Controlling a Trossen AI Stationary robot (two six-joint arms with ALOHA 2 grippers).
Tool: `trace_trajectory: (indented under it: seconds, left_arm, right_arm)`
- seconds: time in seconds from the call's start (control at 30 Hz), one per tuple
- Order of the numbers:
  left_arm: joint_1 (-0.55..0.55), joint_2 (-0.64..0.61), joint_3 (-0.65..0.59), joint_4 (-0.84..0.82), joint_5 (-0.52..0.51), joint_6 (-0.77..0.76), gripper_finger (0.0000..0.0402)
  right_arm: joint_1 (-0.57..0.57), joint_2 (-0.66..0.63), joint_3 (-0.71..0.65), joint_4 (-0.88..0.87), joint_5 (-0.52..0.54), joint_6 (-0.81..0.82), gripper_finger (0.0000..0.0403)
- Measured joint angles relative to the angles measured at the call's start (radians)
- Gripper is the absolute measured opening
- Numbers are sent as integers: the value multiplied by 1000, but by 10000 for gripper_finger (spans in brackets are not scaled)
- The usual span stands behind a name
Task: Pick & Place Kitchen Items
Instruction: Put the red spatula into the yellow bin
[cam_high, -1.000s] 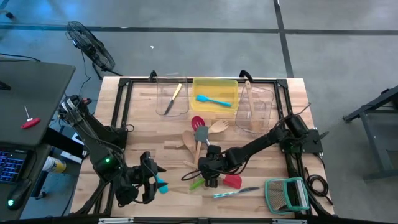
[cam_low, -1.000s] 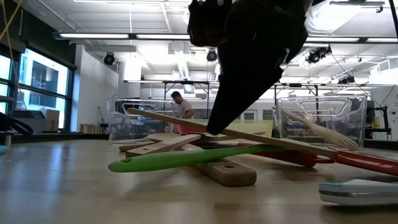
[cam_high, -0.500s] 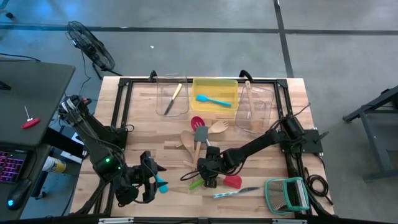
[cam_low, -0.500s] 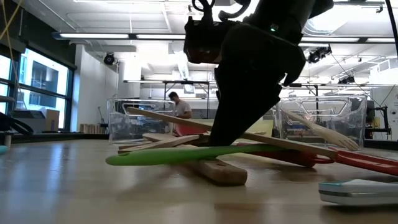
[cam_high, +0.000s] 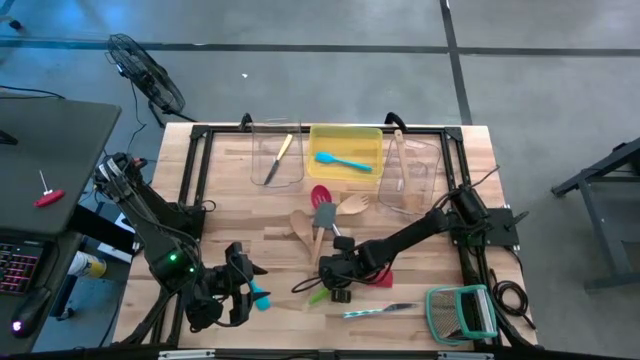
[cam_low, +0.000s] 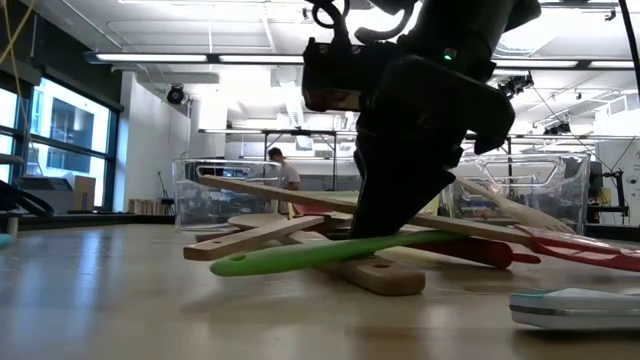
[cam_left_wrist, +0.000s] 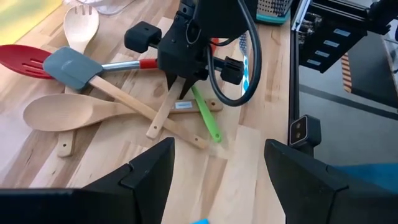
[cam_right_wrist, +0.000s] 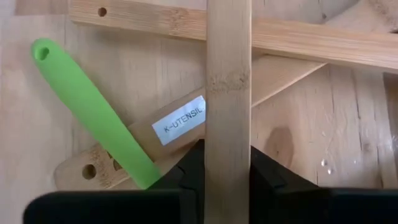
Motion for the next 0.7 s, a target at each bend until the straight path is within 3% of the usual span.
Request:
trace_trajectory:
  seconds: [0.3, 0.7]
  left_arm:
    - [0, 0, 0, -2, 0, 8, 244]
    - [0, 0, 0, -2, -12, 26, 244]
  right_arm:
    - [8, -13, 0, 25, 8, 1, 53]
    - [55, -147, 1, 23, 48, 0, 53]
